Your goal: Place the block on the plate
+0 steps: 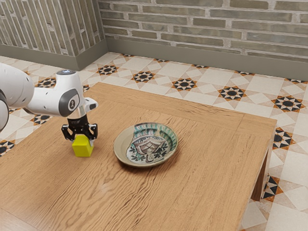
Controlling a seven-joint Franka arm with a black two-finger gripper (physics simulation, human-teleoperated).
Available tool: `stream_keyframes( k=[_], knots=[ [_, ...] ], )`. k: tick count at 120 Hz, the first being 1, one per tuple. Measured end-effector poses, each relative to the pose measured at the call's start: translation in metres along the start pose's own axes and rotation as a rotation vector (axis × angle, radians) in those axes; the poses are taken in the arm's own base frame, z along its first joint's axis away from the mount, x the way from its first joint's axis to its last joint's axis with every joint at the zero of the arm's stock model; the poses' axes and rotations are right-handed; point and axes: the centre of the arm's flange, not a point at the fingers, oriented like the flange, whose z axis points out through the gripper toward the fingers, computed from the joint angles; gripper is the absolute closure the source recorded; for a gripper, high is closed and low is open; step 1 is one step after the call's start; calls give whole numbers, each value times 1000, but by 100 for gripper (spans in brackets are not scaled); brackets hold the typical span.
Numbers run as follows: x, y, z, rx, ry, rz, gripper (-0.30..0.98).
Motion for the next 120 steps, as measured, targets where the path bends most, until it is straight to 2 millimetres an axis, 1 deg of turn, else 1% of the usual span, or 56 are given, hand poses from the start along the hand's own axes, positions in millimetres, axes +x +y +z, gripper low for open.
stream_keyframes(
  k=[10, 20, 25, 32, 40, 47, 54, 58, 64, 70, 76, 81, 86, 93, 104, 111, 120],
  knots=[
    [0, 0, -3, -1, 4, 3, 25],
    [1, 3, -11, 0, 14, 12, 26],
    [1, 6, -18, -2, 25, 19, 26],
    [1, 17, -35, -6, 44, 38, 28],
    [4, 39, -61, -15, 71, 71, 29],
    [7, 65, -87, -31, 94, 107, 30],
    [7, 88, -107, -43, 106, 141, 31],
    [6, 105, -120, -55, 112, 164, 31],
    [0, 131, -129, -72, 102, 198, 32],
    [-8, 158, -128, -90, 78, 231, 32],
    [-13, 188, -122, -108, 52, 266, 33],
    [-15, 208, -109, -118, 22, 285, 33],
    [-17, 221, -94, -125, -12, 292, 33],
    [-20, 230, -79, -132, -49, 297, 34],
    [-23, 235, -65, -136, -85, 296, 34],
    [-24, 236, -60, -140, -101, 293, 29],
    [-25, 236, -58, -144, -112, 291, 21]
  ],
)
